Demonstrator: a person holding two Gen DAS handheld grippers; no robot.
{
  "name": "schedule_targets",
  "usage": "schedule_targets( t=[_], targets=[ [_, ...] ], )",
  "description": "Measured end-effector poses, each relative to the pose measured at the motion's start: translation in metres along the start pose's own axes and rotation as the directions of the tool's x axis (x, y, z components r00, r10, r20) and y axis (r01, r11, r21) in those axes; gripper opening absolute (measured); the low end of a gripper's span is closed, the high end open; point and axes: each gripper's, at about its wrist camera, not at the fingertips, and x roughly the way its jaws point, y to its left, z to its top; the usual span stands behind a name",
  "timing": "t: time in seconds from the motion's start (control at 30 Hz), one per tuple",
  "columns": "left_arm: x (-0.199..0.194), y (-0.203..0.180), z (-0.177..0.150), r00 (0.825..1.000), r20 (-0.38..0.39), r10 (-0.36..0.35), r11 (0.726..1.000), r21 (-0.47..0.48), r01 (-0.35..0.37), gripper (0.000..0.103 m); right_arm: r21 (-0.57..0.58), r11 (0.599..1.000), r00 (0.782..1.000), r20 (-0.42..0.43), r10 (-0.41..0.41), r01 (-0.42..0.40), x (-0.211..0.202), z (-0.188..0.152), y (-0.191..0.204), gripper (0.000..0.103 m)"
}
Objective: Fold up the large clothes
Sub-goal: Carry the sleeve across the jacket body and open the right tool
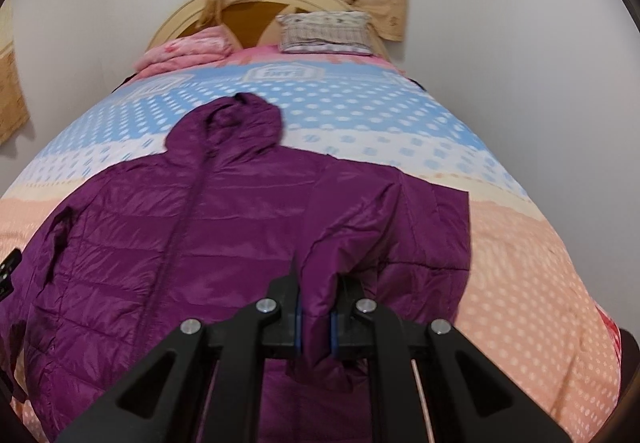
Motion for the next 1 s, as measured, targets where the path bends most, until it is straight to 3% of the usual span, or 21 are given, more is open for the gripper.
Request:
schedule_targets(
  t=[0.43,0.83,0.93,1.0],
  targets=[
    [0.007,0.009,-0.002,1.000,0.002,0.015,1.000,0.012,-0.015,0.102,-0.104,0.991,0.995,-0.057,0.079,-0.085,0.037,-0.013,0.072,0.011],
    [0.003,0.002,-0.002,0.999,-0.007,0.034,0.999,0.041,-0.034,0.102,-0.143,0.983,0.990,-0.102,0.102,-0.116,0.062,-0.027,0.100,0.012],
    [-0.003,-0.004,0.003,0.999,-0.002,0.041,0.998,0.048,-0.041,0.102,-0.159,0.979,0.989,-0.104,0.109,-0.125,0.057,-0.028,0.103,0.024],
    [-0.007,-0.007,0.006,1.000,0.001,0.022,0.999,0.037,-0.022,0.102,-0.158,0.976,0.987,-0.088,0.137,-0.150,0.044,-0.028,0.101,0.069]
  ],
)
